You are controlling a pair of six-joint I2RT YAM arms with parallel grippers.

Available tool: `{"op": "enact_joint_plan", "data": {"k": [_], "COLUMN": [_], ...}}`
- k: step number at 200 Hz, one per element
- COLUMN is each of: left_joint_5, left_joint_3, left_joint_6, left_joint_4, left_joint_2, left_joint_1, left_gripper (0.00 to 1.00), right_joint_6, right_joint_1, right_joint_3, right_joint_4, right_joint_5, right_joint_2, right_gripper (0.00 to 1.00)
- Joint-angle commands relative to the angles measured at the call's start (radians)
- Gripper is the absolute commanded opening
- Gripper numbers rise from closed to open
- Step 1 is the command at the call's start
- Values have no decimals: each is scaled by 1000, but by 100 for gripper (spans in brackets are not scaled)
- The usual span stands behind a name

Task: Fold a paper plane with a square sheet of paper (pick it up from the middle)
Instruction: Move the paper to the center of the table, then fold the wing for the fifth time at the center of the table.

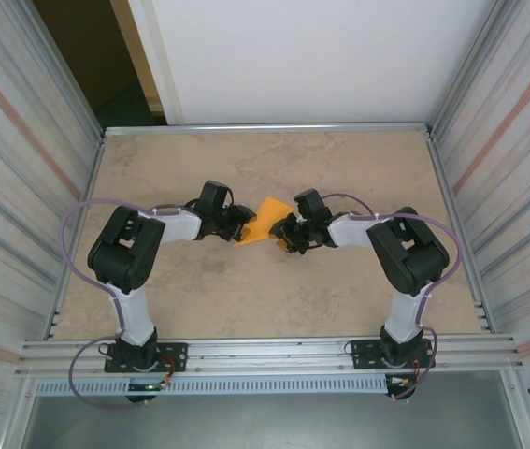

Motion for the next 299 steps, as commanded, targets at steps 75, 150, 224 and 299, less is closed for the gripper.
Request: {"op": "enact_joint_plan", "data": {"k": [75, 150, 224, 299], "left_joint_5": [24, 36, 50, 67], "left_joint_3": [-43, -32, -22, -3], "left_joint_6": [-38, -29, -18, 1], "left_joint_4": [-94, -90, -94, -103], "left_joint_2": [49, 52, 45, 45], "left_joint_1": [-20, -20, -21, -20], "left_gripper": [43, 44, 48, 49], "right_joint_6": [-6, 13, 50, -23], "right_joint_1": [-43, -17, -14, 3], "right_joint_3": [24, 13, -8, -14], "right_joint_4": [111, 195, 276, 155], "right_joint_5": [35, 5, 4, 44], "right_joint_2": [54, 62, 87, 46], "right_gripper": [30, 27, 24, 27]}}
